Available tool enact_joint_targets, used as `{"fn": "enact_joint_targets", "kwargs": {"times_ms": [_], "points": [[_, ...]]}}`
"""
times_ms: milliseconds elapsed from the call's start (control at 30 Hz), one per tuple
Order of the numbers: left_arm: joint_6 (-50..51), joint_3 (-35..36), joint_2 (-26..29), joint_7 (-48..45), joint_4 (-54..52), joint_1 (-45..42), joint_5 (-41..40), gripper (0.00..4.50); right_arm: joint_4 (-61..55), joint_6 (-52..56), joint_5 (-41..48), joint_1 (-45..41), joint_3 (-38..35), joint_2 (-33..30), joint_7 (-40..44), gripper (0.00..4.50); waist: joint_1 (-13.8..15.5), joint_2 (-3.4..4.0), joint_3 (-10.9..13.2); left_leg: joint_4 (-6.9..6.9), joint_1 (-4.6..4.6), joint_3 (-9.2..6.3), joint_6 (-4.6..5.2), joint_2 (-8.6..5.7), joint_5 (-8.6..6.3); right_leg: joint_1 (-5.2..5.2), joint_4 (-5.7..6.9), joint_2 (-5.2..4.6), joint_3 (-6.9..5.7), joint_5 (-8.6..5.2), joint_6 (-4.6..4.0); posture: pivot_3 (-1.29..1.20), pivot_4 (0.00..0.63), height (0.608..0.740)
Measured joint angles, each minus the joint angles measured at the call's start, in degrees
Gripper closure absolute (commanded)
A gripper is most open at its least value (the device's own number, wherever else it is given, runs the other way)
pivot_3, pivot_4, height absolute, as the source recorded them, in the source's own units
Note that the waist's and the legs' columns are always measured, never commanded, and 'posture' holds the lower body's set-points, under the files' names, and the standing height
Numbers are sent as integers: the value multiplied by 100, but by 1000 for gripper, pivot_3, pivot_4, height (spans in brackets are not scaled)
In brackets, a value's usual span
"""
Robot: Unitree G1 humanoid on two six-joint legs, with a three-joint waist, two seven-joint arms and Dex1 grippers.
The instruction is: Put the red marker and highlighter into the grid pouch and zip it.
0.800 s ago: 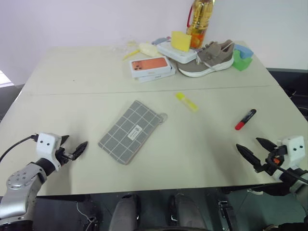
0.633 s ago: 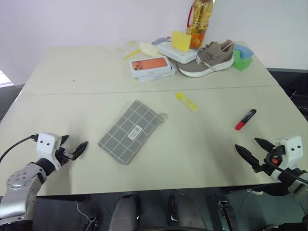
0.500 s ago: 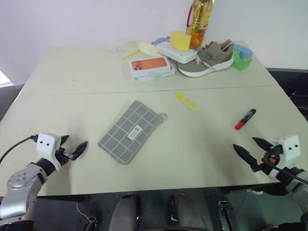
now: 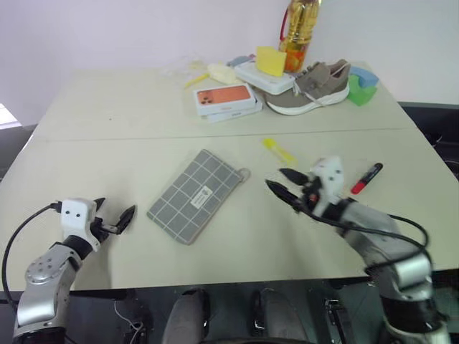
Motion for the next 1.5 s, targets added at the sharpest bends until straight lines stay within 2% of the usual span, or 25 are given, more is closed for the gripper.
{"fn": "enact_joint_targets", "kwargs": {"times_ms": [33, 67, 200, 367, 600, 767, 900, 1000, 1167, 1333, 1500], "points": [[1, -20, -4, 4, 0, -27, 8, 0, 209, 8, -118, -233, 149, 199, -122, 4127, -6, 0, 0, 2, 0, 0, 0, 0, 0, 0, 1, 0, 0, 0, 0, 0, 150, 740], [-2, -68, -8, 5, -6, -63, 14, 0, 374, 6, -219, -411, 271, 353, -203, 4477, -7, 0, 0, 2, -1, 0, 0, -1, 0, 0, 1, 0, 0, 1, 0, 0, 150, 740], [-28, -185, -12, -30, -17, -146, 56, 0, 1427, -41, -736, -1277, 913, 994, -460, 4477, -51, -2, -1, 1, 1, 0, 0, 3, 0, -3, 8, 6, -1, 1, 0, 0, 150, 740], [-144, -184, -14, -39, -161, -32, 71, 0, 2452, -154, -1183, -1662, 1336, 1417, -542, 4477, -63, -2, -1, -4, -3, 1, 1, 2, 0, -6, 6, 2, 0, 1, 1, 0, 150, 740], [-352, -159, 97, -212, -635, 575, 125, 0, 3499, 112, -1303, -2120, 1107, 2009, -815, 4477, -163, -4, -3, -4, 5, 1, 0, 5, 0, -5, 12, -2, -1, 3, -2, 0, 150, 740], [-777, -163, 557, -693, -1301, 1127, 287, 0, 3726, 369, -1161, -2250, 643, 2302, -1000, 4477, -147, -2, -4, -6, 4, 2, 0, 0, 0, -3, 8, -13, -1, 2, -4, 0, 150, 740], [-1181, -259, 829, -1103, -1603, 1397, 440, 0, 3730, 376, -1155, -2250, 636, 2318, -994, 4477, -161, -3, -6, -7, 4, 2, 0, 0, 0, -4, 7, -13, -1, 2, -5, 0, 150, 740], [-1932, -427, 1198, -1601, -1737, 1683, 766, 0, 3732, 374, -1161, -2250, 644, 2332, -990, 4477, -163, 4, -5, -12, 4, 5, 0, 0, 0, -8, 6, -13, 0, 1, -7, 0, 150, 740], [-3002, -848, 1436, -1854, -1570, 1482, 1408, 0, 3730, 360, -1223, -2242, 669, 2367, -994, 4477, -163, 5, -6, -12, 3, 9, 0, 0, 0, -9, 6, -11, 0, 2, -6, 0, 150, 740], [-3395, -1489, 1244, -1364, -1394, 941, 2524, 0, 3728, 359, -1281, -2237, 671, 2423, -1017, 4477, -168, 3, -7, -13, 4, 11, 0, 2, 0, -8, 6, -6, 0, 4, -3, 0, 150, 740], [-3639, -1773, 961, -640, -1474, 831, 3430, 0, 3729, 362, -1321, -2226, 667, 2436, -1035, 4477, -154, 20, -17, -14, 10, 11, 0, 1, 0, -1, 6, -10, 0, 4, -2, 0, 150, 740]]}}
